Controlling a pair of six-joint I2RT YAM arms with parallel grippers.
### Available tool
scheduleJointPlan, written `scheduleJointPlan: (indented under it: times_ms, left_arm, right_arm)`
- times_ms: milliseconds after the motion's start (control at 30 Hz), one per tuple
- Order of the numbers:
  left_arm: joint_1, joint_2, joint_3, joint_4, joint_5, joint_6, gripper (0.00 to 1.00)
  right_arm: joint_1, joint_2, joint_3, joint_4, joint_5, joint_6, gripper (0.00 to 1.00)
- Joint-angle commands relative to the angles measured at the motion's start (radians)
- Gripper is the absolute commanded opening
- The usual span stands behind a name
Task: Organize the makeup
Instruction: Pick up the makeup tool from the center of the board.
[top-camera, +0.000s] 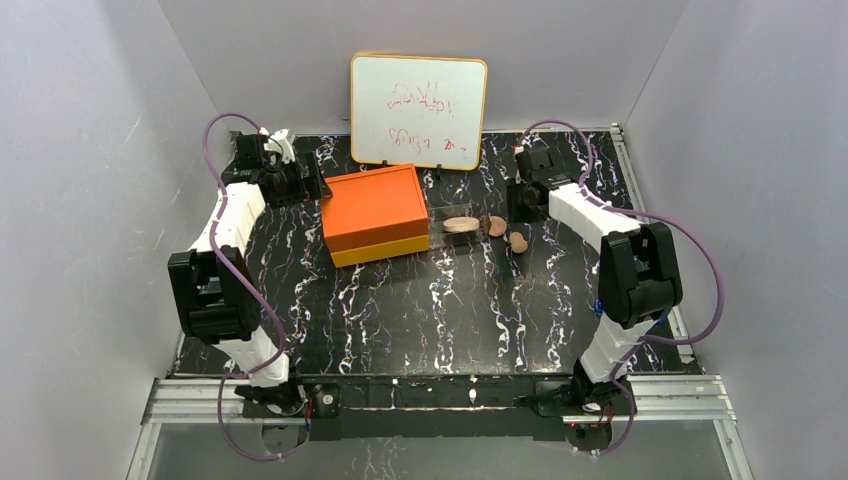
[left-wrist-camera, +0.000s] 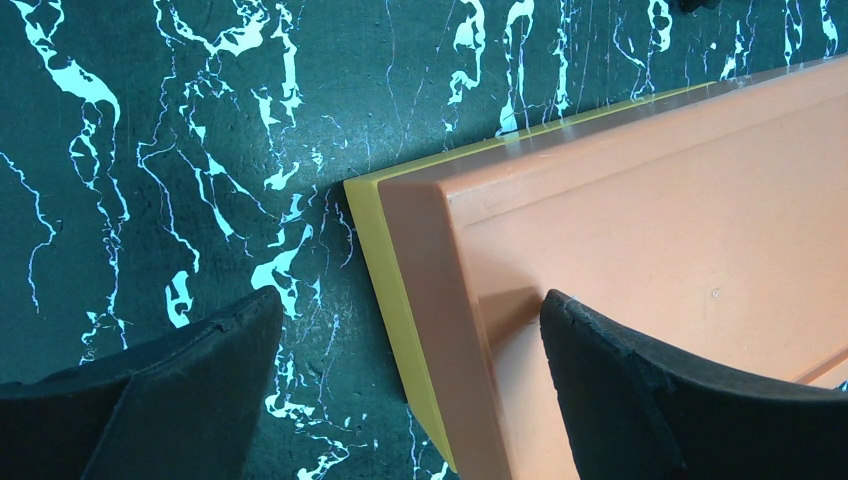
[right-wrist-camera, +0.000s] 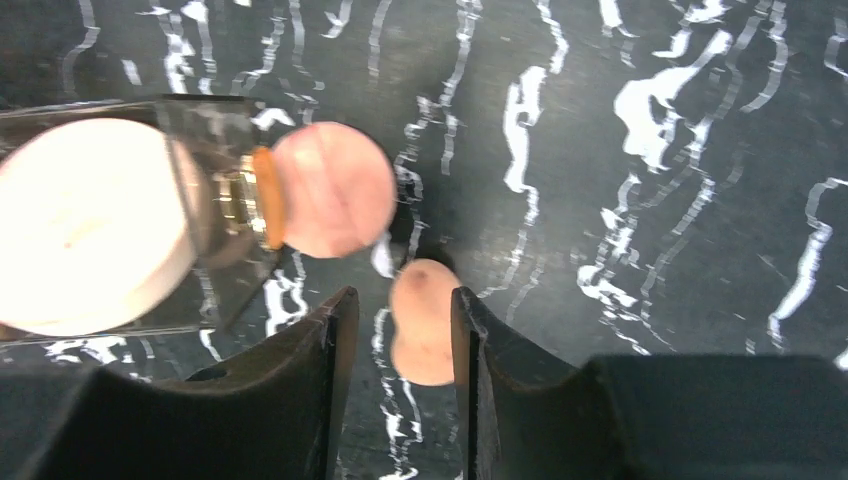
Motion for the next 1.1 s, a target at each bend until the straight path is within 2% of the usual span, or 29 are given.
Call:
scheduleJointPlan:
  times_ms: [0, 100, 333, 567, 633, 733, 767, 1067]
  left_arm:
    - [0.004, 0.025, -0.047, -0.136, -0.11, 0.06, 0.96]
    - [0.005, 0.025, -0.048, -0.137, -0.114, 0.06, 0.96]
    - [0.005, 0.028, -0.05, -0.135, -0.118, 0.062, 0.96]
    - [0.005, 0.037, -0.052, -0.132, -0.119, 0.063, 0.96]
    - [0.005, 0.039, -0.051, -0.132, -0.121, 0.064, 0.96]
    - [0.005, 0.038, -0.053, -0.132, -0.122, 0.065, 0.96]
    - [0.005, 0.039, -0.053, -0.132, -0.125, 0.065, 0.96]
    - [0.005, 0.044, -0.049, -0.132, -0.125, 0.066, 0.96]
  right_arm:
    - [0.016, 0.013, -0.009, 0.097, -0.109, 0.034, 0.46]
    - [0.016, 0.047, 0.0, 0.119, -0.119, 0.034, 0.42]
    - [0.016, 0.158, 0.049, 0.129, -0.087, 0.002, 0.4]
    - [0.016, 0.211, 0.076, 0.137, -0.075, -0.009, 0.35]
    - [0.017, 0.221, 0.081, 0.132, -0.075, -0.013, 0.3]
    - [0.016, 0.229, 0.079, 0.129, -0.069, -0.017, 0.03]
    - [0.016, 0.229, 0.076, 0.127, -0.064, -0.02, 0.01]
    - [-0.021, 0.145, 0.07, 0.12, 0.039, 0.025, 0.01]
